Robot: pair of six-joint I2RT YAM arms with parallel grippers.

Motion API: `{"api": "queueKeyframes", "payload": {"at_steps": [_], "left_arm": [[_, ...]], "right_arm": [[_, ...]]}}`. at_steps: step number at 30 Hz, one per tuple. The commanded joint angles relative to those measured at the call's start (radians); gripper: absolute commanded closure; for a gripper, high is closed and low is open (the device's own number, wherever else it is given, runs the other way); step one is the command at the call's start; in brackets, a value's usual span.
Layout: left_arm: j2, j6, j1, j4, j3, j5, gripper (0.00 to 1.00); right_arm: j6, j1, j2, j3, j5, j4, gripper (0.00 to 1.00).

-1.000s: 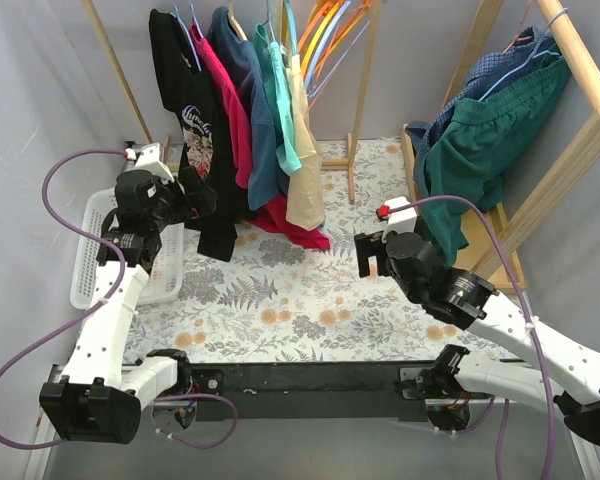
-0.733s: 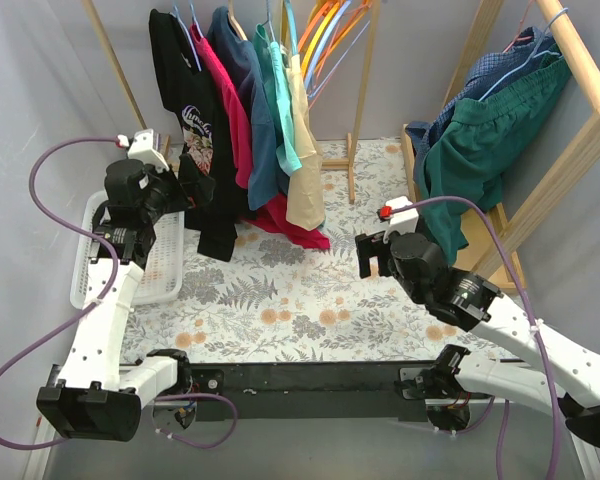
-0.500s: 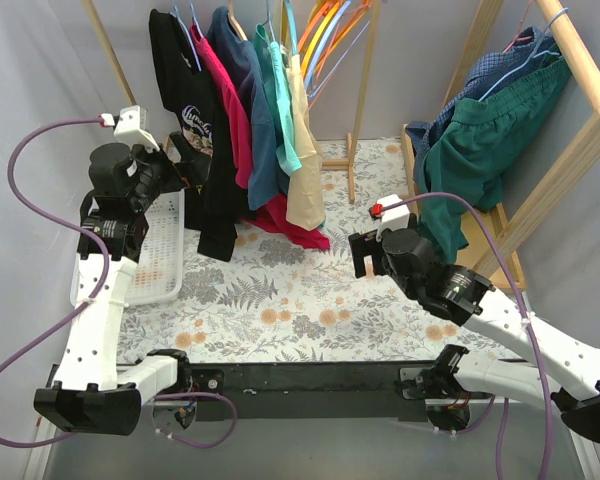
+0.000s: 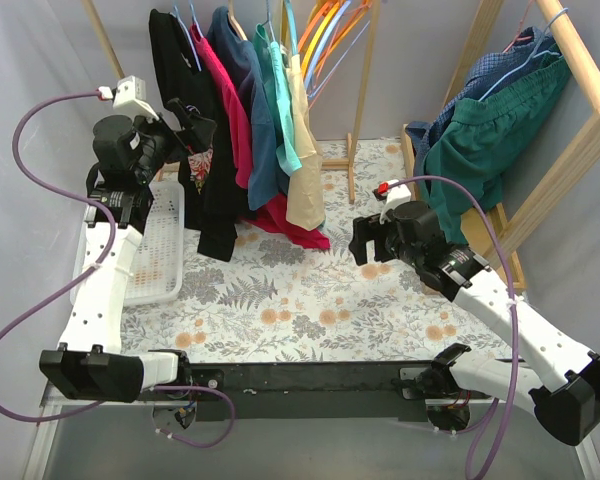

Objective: Remove the t-shirt from the hanger
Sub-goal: Pick up the hanger from the clothesline.

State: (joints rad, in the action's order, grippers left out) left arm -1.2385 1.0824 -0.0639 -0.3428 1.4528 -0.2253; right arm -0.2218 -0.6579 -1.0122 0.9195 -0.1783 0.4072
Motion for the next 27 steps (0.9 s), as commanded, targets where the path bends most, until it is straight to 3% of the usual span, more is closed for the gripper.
{"api": "queueKeyframes", "payload": {"at_steps": [1, 7, 12, 15, 21, 27], "left_arm": [[-0.027, 0.04, 0.001, 0.106, 0.098, 0.007, 0.02], [-0.044, 0.048, 0.001, 0.281, 0.09, -0.003, 0.07], [-0.117, 0.085, 0.001, 0.317, 0.15, 0.104, 0.19], [-0.197, 0.097, -0.001, 0.237, 0.243, 0.15, 0.28], [-0.346, 0.076, -0.031, 0.076, 0.46, 0.168, 0.36], [-0.461, 0.033, -0.089, -0.001, 0.575, 0.32, 0.45]], "right_arm": [[-0.016, 0.006, 0.012, -0.008, 0.132, -0.067, 0.06], [-0.033, 0.007, 0.012, -0.022, 0.145, -0.076, 0.07], [-0.042, 0.006, 0.007, -0.019, 0.138, -0.08, 0.09], [-0.047, 0.006, 0.003, -0.019, 0.134, -0.077, 0.1], [-0.056, 0.006, 0.011, -0.033, 0.12, -0.077, 0.1], [-0.062, 0.007, 0.004, -0.039, 0.117, -0.079, 0.1]]}}
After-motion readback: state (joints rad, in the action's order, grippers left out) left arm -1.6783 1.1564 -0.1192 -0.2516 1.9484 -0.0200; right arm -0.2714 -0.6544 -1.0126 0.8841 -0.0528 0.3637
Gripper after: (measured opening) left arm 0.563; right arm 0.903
